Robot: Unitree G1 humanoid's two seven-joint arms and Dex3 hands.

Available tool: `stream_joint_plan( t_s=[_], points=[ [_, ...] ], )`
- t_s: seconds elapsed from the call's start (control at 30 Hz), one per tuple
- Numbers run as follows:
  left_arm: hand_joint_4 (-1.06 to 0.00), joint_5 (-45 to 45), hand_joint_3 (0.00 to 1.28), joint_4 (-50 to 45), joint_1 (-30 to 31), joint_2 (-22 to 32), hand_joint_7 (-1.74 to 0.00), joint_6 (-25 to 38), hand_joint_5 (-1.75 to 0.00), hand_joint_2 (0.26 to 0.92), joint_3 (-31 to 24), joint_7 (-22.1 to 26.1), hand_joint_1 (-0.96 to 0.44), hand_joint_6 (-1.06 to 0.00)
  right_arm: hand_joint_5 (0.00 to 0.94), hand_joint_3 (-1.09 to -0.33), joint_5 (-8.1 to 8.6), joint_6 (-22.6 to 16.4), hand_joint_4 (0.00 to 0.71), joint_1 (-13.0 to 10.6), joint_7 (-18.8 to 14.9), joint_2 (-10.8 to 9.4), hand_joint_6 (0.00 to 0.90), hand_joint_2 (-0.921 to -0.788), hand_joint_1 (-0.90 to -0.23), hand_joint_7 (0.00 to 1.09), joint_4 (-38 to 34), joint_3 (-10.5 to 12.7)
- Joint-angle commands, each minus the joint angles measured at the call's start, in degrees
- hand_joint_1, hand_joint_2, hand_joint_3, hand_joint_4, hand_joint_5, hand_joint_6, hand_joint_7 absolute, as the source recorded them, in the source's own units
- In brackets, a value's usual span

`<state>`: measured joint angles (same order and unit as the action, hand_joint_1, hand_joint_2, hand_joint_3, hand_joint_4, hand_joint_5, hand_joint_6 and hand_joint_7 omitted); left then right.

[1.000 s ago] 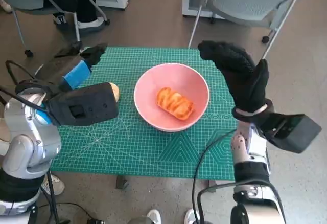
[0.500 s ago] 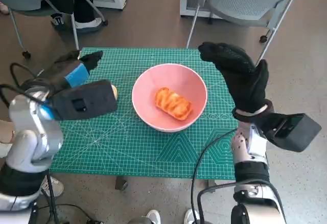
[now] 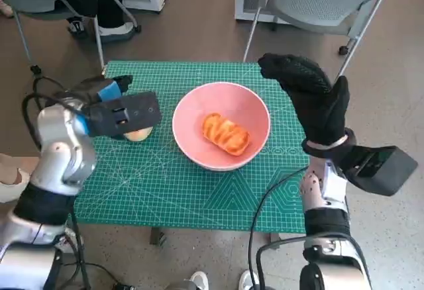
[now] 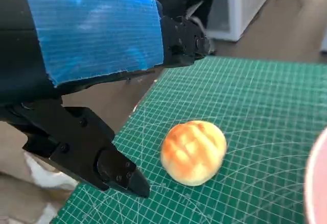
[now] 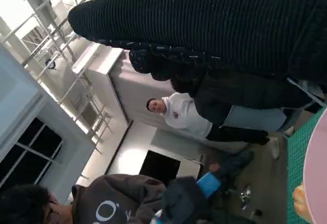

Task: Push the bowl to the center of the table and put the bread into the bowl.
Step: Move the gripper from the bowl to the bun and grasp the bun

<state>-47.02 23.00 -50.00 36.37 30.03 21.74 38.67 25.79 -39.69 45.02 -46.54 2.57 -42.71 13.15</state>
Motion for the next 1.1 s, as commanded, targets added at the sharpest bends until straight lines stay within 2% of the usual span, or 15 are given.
stream_joint_plan(
  t_s=[0.03, 0.3, 0.53, 1.1],
  points=[
    [0.0, -0.6, 0.01, 9.12, -5.29, -2.2, 0.0, -1.86, 0.0, 0.685, 2.08, -2.39, -0.18, -0.15, 0.002, -0.922, -0.09, 0.64, 0.12, -0.28, -0.19, 0.43, -0.001, -0.921, -0.676, 0.35, -0.56, -0.03],
    [0.0, -0.13, 0.0, 26.77, -13.02, -6.78, 0.0, -6.51, 0.0, 0.682, 4.94, -7.81, -0.17, -0.14, 0.002, -0.922, -0.25, 0.54, 0.12, 0.03, -0.19, 0.51, -0.001, -0.921, -0.676, 0.35, -0.96, -0.05],
    [0.0, 0.49, 0.0, 37.64, -17.61, -9.88, -0.01, -9.61, 0.0, 0.683, 6.39, -12.04, -0.24, -0.15, 0.002, -0.921, -0.42, 0.49, 0.121, -0.01, -0.03, 0.37, -0.001, -0.921, -0.676, 0.35, -0.9, -0.17],
    [0.0, 0.71, 0.0, 49.72, -21.7, -13.12, 0.0, -14.9, 0.0, 0.679, 10.02, -12.51, -0.31, -0.13, 0.001, -0.922, -0.42, 1.04, 0.121, -1.02, 0.28, 0.75, -0.001, -0.921, -0.679, 0.37, 0.83, -0.31]
  ],
)
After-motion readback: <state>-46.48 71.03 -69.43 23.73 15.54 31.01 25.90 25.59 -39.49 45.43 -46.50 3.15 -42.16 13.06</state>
